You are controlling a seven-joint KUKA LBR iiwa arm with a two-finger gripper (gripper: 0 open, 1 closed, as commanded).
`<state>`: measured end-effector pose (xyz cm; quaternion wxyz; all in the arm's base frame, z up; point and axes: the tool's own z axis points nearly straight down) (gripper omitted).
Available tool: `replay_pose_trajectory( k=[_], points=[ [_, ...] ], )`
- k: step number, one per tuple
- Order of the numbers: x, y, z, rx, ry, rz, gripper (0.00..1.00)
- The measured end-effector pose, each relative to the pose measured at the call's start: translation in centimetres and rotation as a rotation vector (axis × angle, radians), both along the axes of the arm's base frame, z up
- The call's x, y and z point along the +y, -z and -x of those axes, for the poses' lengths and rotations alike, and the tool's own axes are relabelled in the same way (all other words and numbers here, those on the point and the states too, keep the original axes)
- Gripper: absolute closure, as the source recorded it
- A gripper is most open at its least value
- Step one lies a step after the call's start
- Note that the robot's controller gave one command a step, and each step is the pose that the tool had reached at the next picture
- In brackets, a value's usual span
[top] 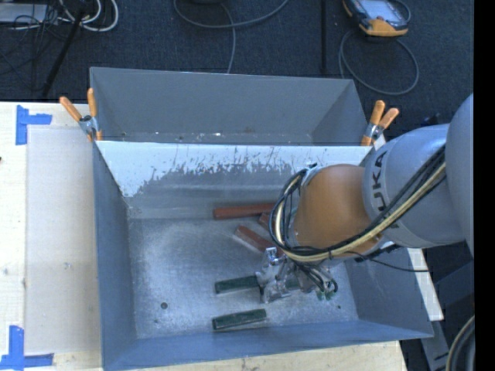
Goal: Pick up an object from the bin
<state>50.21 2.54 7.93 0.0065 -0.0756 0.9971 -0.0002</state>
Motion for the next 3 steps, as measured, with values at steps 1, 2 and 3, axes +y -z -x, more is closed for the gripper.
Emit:
replay_pose_trajectory(
  k=[1,2,3],
  points=[
    [-0.5,-18.1,-2.8,0.003,-0.015,0.000,1.00],
    [-0.5,-17.6,-2.6,0.012,-0.014,0.000,1.00],
    [1.9,-8.3,-3.4,0.016,0.061,0.000,0.00]
  ],
)
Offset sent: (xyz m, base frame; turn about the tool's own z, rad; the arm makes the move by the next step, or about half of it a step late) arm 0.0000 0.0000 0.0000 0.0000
